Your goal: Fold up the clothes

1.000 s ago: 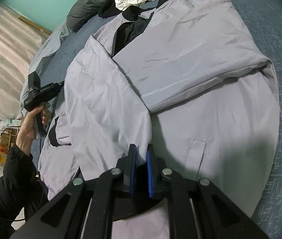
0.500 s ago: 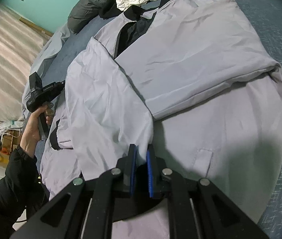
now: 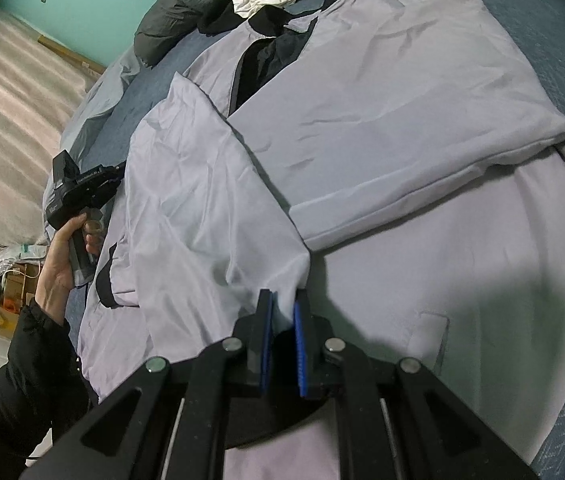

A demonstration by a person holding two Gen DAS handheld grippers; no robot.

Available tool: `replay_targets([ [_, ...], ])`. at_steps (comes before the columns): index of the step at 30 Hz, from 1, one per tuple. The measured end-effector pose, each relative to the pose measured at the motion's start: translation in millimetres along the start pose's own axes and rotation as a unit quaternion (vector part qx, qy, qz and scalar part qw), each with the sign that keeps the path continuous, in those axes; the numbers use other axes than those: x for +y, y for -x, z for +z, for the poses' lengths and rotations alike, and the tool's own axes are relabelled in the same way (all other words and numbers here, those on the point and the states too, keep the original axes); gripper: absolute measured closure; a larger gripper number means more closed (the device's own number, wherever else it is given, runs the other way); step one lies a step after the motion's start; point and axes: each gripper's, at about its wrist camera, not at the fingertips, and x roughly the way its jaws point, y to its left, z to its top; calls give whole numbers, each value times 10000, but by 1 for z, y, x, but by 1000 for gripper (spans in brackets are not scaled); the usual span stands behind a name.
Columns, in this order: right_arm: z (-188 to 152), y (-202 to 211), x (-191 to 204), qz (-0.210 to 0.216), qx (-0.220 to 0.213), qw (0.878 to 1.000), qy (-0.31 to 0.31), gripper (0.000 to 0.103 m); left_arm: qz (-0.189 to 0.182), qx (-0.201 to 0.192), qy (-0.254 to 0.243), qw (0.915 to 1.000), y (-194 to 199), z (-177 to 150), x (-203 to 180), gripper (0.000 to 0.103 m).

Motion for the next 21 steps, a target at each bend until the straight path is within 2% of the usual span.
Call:
replay_targets([
  [2,0,0,-1,-7,-1,10000,-18,93,221,-75,15,9997,3,1,2,93],
  [6,0,0,-4,-28,-8,10000,-44,93,276,-156,85,9995,11,3,6,93],
  [11,-1,0,-4,-65,-29,10000,-57,93,-13,-427,-173,9989,26,5,-13,92],
  [14,-2,-2,-4,-97,-39,9999,-79,90,-225,-369,-449,9981,22,4,-32,90],
  [21,-1,3,-3,-356,-70,9993,-33,90,421,143,-1045,9935,-12,-9,-50,90],
])
